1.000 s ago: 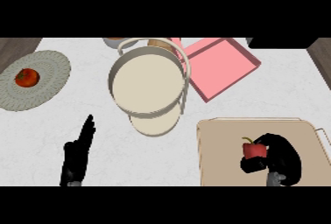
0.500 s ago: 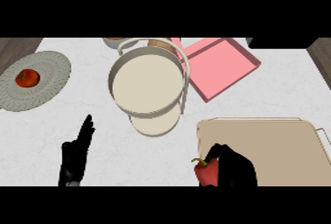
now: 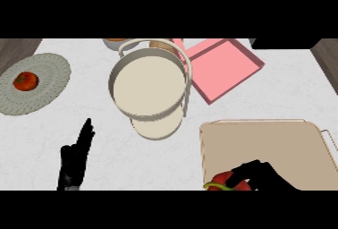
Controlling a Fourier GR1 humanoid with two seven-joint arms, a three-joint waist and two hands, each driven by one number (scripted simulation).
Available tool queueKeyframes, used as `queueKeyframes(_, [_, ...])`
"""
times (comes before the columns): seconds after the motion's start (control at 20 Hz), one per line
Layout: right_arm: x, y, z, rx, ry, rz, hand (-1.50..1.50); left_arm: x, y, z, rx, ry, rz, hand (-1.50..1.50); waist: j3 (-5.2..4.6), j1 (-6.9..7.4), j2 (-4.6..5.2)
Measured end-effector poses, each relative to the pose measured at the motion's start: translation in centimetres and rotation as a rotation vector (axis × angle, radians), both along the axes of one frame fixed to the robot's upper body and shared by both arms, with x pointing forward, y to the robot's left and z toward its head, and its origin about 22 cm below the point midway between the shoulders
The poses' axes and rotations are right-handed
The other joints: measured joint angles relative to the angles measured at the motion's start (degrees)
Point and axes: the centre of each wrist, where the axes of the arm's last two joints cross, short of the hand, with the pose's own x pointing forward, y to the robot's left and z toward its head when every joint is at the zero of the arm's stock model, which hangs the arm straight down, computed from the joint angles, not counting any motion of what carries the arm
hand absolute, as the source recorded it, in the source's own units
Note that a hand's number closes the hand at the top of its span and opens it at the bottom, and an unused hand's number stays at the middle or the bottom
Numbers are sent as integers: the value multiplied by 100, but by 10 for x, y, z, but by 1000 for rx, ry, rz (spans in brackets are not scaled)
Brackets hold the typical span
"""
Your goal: Pick the bell pepper from the tray and place it in the tiered basket
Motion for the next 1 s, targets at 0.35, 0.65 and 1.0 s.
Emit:
queueKeyframes(0.35, [-10, 0, 28, -113, -151, 11, 150, 3, -5, 6, 3, -7, -15, 0, -5, 68, 21])
queueKeyframes(0.65, [4, 8, 42, -88, -200, 27, 150, 7, -8, 5, -2, -14, -26, 0, -10, 146, 48])
queueKeyframes(1.0, [52, 17, 58, -70, -180, 21, 150, 4, -8, 6, 1, -15, -46, 0, -4, 241, 67])
